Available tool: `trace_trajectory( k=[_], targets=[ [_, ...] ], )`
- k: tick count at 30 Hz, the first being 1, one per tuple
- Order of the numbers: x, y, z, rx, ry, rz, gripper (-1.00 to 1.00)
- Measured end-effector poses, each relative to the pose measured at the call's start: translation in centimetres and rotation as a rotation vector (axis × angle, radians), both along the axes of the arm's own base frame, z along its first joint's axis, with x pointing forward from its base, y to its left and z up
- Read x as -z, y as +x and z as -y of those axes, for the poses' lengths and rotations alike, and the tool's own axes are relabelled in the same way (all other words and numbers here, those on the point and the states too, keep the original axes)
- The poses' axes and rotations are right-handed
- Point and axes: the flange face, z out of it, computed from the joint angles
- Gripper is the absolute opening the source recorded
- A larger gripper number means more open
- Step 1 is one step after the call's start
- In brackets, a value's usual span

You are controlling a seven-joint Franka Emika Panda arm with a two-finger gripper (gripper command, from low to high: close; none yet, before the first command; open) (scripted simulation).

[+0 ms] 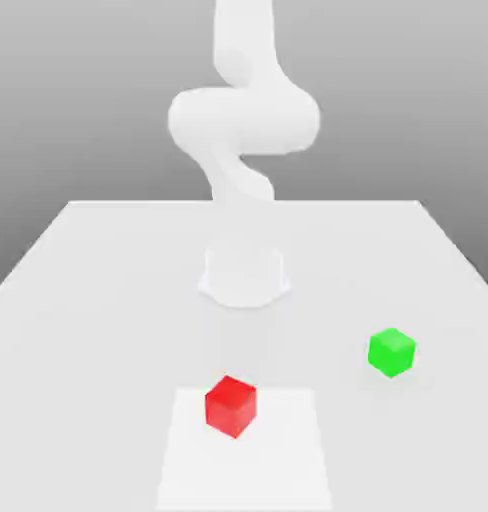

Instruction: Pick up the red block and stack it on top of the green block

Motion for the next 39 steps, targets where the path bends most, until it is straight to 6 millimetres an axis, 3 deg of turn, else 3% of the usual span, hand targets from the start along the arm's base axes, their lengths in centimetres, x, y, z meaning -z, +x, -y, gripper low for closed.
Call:
trace_trajectory(
  k=[4, 9, 13, 17, 18, 27, 28, 34, 39],
  targets=[
    [9.9, 4.1, 0.0, 0.1, 0.02, -0.148, 0.0],
    [22.4, 5.8, 1.1, 0.225, 0.063, -0.327, 0.0],
    [32.5, 4.5, 2.0, 0.331, 0.117, -0.478, 0.0],
    [42.6, 0.3, 2.3, 0.452, 0.196, -0.646, 0.0],
    [44.1, -0.4, 2.3, 0.471, 0.208, -0.67, 0.0],
    [50.9, -1.1, 2.2, 0.49, 0.221, -0.692, 0.0],
    [51.5, -1.2, 2.2, 0.489, 0.22, -0.694, -1.0],
    [51.8, -1.3, 2.2, 0.489, 0.22, -0.693, -1.0],
    [49.1, -0.9, 2.2, 0.491, 0.223, -0.688, -1.0]
  ],
)
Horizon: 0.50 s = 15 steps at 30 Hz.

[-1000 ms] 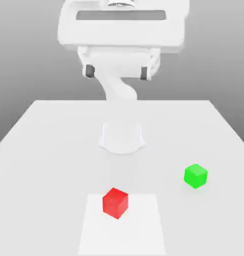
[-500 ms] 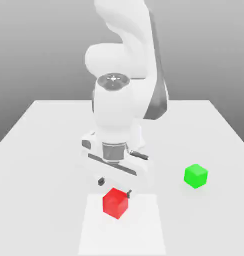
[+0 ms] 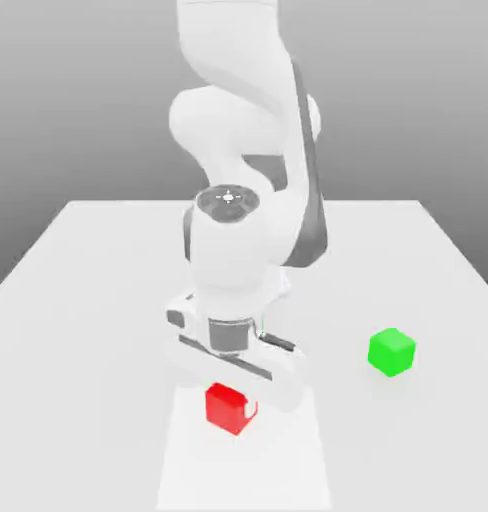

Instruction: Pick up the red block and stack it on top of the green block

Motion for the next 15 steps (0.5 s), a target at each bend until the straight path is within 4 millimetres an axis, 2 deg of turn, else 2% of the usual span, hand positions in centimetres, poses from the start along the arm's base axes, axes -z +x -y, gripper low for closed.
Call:
trace_trajectory(
  k=[6, 11, 15],
  targets=[
    [-3.7, -0.4, -0.4, -0.015, -0.001, -0.004, -1.0],
    [-6.0, -2.1, -9.4, -0.278, 0.0, -0.002, -1.0],
    [-7.2, -5.6, -16.7, -0.514, -0.001, -0.003, -1.0]
  ],
)
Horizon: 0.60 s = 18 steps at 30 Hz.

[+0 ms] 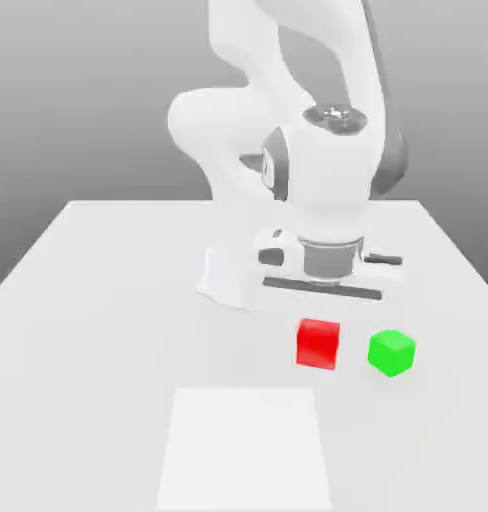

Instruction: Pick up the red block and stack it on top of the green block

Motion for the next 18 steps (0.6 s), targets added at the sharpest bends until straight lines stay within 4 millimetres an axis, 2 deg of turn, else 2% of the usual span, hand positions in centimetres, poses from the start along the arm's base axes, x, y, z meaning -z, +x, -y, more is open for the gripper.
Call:
trace_trajectory(
  k=[4, 6, 8, 18],
  targets=[
    [-0.5, -5.1, -6.0, -0.239, -0.001, -0.001, -1.0],
    [-0.4, -7.4, -7.9, -0.333, -0.007, -0.002, -1.0],
    [0.1, -7.8, -8.2, -0.355, -0.025, -0.001, -1.0],
    [3.5, -7.3, -8.1, -0.358, -0.065, 0.009, -1.0]
  ],
)
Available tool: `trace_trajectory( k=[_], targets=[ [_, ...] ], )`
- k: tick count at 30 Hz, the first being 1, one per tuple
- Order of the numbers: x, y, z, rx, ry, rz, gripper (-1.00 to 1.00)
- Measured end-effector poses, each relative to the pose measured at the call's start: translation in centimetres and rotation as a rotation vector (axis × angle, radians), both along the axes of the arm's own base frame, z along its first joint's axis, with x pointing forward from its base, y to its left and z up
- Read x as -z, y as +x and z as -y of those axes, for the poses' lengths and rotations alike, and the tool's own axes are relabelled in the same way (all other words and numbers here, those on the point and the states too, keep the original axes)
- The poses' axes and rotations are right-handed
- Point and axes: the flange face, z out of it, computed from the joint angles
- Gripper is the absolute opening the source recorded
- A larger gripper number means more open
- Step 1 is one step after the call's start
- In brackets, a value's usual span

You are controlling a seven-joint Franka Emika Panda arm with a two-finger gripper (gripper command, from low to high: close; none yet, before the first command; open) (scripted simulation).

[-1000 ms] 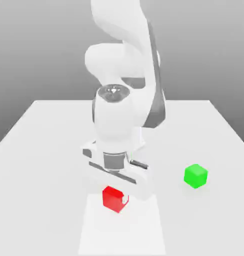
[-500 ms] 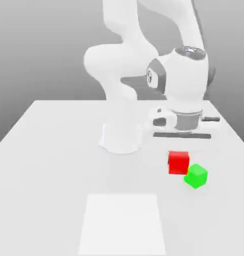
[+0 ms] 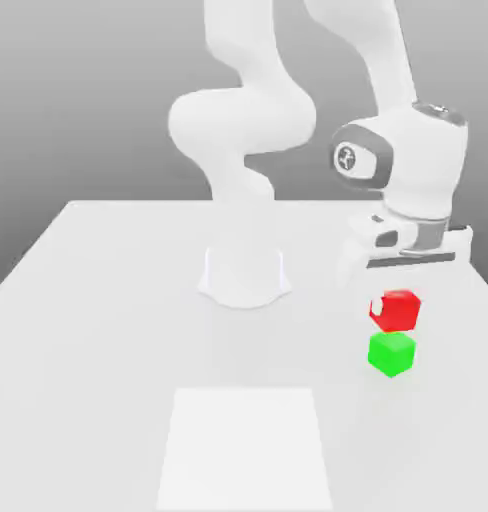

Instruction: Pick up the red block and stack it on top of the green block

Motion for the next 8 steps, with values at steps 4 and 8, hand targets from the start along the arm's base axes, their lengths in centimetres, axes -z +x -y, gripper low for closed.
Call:
trace_trajectory(
  k=[4, 8],
  targets=[
    [1.5, -0.4, -0.2, -0.006, 0.021, -0.006, -1.0],
    [2.6, -1.0, -0.5, -0.014, 0.049, -0.018, 1.0]
  ],
)
